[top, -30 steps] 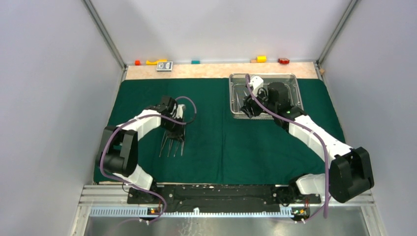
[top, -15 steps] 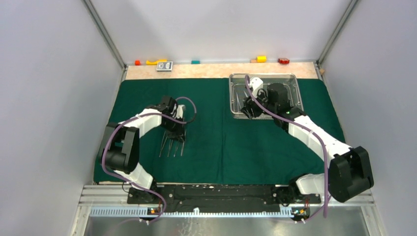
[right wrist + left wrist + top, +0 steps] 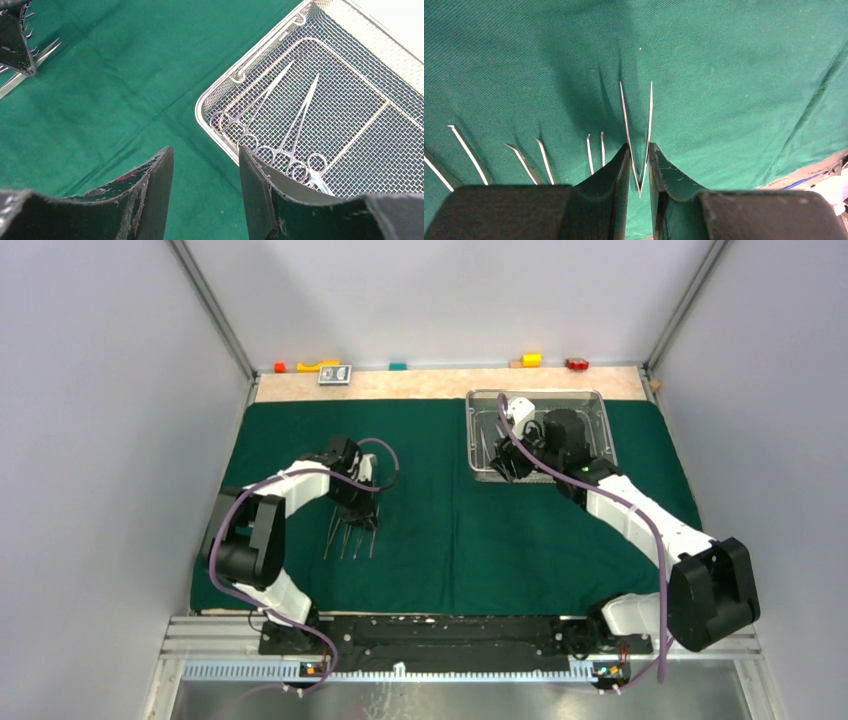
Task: Open and lay out the surgical kit
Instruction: Place the medical item in the surgical kit.
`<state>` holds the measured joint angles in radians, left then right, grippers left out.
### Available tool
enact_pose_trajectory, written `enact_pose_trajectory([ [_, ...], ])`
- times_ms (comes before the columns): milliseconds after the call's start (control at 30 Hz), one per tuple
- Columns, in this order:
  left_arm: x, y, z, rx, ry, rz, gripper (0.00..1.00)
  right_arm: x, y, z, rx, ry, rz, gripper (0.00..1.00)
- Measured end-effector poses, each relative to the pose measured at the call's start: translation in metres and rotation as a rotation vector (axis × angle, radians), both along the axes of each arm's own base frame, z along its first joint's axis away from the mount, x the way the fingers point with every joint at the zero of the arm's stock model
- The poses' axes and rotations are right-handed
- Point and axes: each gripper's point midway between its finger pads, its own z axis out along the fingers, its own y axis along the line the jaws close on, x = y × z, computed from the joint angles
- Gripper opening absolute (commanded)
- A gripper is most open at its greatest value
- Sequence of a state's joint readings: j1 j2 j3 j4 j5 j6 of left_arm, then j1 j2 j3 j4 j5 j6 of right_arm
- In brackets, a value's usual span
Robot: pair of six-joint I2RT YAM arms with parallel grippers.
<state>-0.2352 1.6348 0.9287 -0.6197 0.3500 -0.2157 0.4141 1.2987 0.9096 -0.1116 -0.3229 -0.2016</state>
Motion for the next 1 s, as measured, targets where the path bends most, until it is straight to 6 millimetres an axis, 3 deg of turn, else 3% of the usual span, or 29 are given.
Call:
enact_pose_trajectory([
  [500, 0.002, 0.001, -0.003, -0.001, 0.005, 0.012, 0.36, 0.000, 0.000, -0.002, -0.003, 0.006, -0.001, 0.50],
  [733, 0.003, 0.001, 0.000, -0.003, -0.004, 0.016, 0.48, 0.001, -0.002, -0.002, -0.003, 0.006, -0.004, 0.51],
  [833, 0.005, 0.002, 0.008, -0.004, -0.034, 0.017, 0.51, 0.001, -0.002, -0.003, -0.003, 0.007, -0.005, 0.52],
  [1000, 0.011, 0.001, 0.047, -0.029, -0.170, 0.002, 0.58, 0.001, -0.002, -0.003, -0.005, 0.011, -0.006, 0.53],
])
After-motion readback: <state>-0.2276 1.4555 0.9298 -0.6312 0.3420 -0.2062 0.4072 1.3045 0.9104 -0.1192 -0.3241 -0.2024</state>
